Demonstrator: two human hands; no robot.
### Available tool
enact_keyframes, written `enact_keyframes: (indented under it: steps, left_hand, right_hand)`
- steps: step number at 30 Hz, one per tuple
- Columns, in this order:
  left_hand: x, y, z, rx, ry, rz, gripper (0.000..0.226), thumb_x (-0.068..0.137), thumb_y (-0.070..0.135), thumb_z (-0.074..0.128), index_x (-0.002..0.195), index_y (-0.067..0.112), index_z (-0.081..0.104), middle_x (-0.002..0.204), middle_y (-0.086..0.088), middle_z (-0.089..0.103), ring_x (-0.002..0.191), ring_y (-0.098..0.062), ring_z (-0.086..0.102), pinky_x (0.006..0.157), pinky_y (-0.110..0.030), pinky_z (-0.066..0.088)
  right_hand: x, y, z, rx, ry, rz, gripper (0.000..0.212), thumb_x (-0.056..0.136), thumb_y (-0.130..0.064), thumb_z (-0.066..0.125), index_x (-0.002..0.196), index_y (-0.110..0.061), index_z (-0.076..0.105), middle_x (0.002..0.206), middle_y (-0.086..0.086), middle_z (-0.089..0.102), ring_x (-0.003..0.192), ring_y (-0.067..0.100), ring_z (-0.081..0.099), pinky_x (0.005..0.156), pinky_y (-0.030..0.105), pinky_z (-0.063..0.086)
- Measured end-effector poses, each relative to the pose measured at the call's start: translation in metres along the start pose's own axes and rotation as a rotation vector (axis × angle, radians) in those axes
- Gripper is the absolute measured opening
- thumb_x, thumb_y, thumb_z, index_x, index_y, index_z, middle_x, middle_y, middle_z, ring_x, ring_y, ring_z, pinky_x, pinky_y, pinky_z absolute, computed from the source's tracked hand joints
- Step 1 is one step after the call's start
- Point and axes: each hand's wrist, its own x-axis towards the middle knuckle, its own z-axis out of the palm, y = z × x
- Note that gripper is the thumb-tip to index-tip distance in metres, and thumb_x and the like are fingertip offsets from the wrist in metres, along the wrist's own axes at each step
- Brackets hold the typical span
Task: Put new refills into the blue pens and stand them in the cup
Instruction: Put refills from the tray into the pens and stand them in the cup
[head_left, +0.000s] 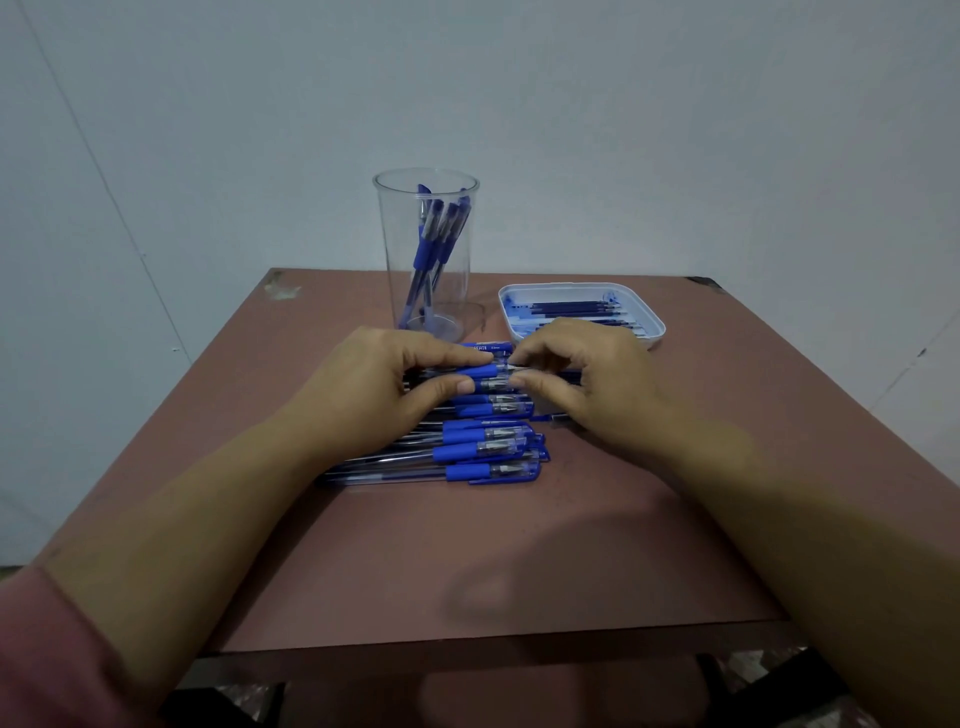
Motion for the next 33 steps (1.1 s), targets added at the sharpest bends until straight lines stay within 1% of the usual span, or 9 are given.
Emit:
enact_keyframes:
  steps: [4,7,12,16,20,23,27,30,33]
  left_hand:
    - [0.0001,0.0012,-0.0002,-0.005,-0.001,0.002,0.034,0.088,0.031,0.069,0.116,0.048,0.061,0.097,0.014,0.073,0.085,-0.003,0.067,0.078,-0.035,0.056]
    - [-0.0002,0.0008,-0.0001,-0.004,0.003,0.0,0.033,0.087,0.031,0.069,0.116,0.046,0.063,0.097,0.015,0.073,0.085,-0.003,0.067,0.078,-0.035,0.055]
    - [-0.0002,0.0004,0.0002,0.001,-0.01,0.003,0.032,0.088,0.032,0.068,0.117,0.044,0.064,0.097,0.014,0.073,0.084,-0.003,0.066,0.077,-0.034,0.055]
    - [-0.0005,0.0002,0.0004,-0.008,-0.003,0.001,0.032,0.087,0.032,0.068,0.116,0.046,0.063,0.096,0.014,0.073,0.083,-0.005,0.067,0.077,-0.037,0.055]
    - [0.0,-0.001,0.0012,-0.008,-0.002,0.004,0.032,0.088,0.033,0.068,0.116,0.047,0.063,0.095,0.014,0.073,0.082,-0.006,0.067,0.076,-0.039,0.055]
    - [-0.0001,-0.0008,0.0013,-0.012,-0.003,0.009,0.032,0.087,0.032,0.068,0.117,0.044,0.065,0.097,0.015,0.073,0.084,-0.004,0.067,0.077,-0.036,0.055]
    - [-0.0001,0.0005,0.0013,-0.014,-0.007,0.014,0.033,0.087,0.033,0.068,0.115,0.049,0.062,0.096,0.014,0.073,0.082,-0.006,0.067,0.076,-0.038,0.055]
    - [0.0003,0.0011,0.001,-0.013,-0.009,0.015,0.033,0.087,0.033,0.068,0.115,0.049,0.062,0.095,0.014,0.073,0.081,-0.006,0.067,0.076,-0.036,0.055]
    - [0.0002,0.0,0.0012,-0.015,-0.015,0.011,0.031,0.087,0.032,0.068,0.116,0.043,0.065,0.097,0.015,0.072,0.084,-0.002,0.067,0.077,-0.031,0.055]
  right_hand:
    - [-0.001,0.0008,-0.0017,0.017,0.006,0.002,0.023,0.088,-0.037,0.066,0.107,-0.023,0.07,0.088,-0.012,0.066,0.08,0.005,0.061,0.07,0.02,0.049]
    - [-0.001,-0.0013,-0.0012,0.025,0.008,-0.008,0.014,0.086,-0.025,0.072,0.098,-0.02,0.068,0.086,-0.01,0.065,0.078,0.008,0.06,0.07,0.025,0.051]
    - [-0.0009,-0.0003,-0.0039,0.021,-0.004,0.008,0.023,0.089,-0.038,0.065,0.103,-0.021,0.07,0.087,-0.009,0.067,0.08,0.006,0.061,0.071,0.024,0.049]
    - [-0.0008,-0.0022,-0.0024,0.012,0.013,-0.017,0.013,0.085,-0.023,0.074,0.095,-0.018,0.067,0.086,-0.009,0.065,0.077,0.007,0.06,0.07,0.026,0.05]
    - [-0.0012,-0.0011,-0.003,0.006,-0.003,-0.005,0.016,0.09,-0.033,0.065,0.098,-0.021,0.071,0.085,-0.01,0.066,0.079,0.006,0.061,0.071,0.026,0.049]
    - [-0.0019,-0.0022,-0.0041,0.035,0.004,0.003,0.018,0.085,-0.029,0.073,0.101,-0.023,0.067,0.088,-0.014,0.064,0.08,0.007,0.061,0.072,0.021,0.051]
    - [-0.0005,-0.0019,-0.0016,-0.011,-0.007,-0.014,0.011,0.09,-0.029,0.066,0.094,-0.019,0.07,0.083,-0.009,0.065,0.077,0.007,0.059,0.07,0.029,0.049]
    - [-0.0008,-0.001,-0.0045,0.002,-0.037,0.027,0.021,0.093,-0.037,0.058,0.1,-0.022,0.071,0.085,-0.009,0.067,0.08,0.006,0.06,0.071,0.028,0.049]
    - [-0.002,-0.0024,-0.0085,0.049,-0.03,0.03,0.023,0.087,-0.034,0.069,0.109,-0.027,0.067,0.094,-0.012,0.066,0.083,0.006,0.062,0.074,0.023,0.052]
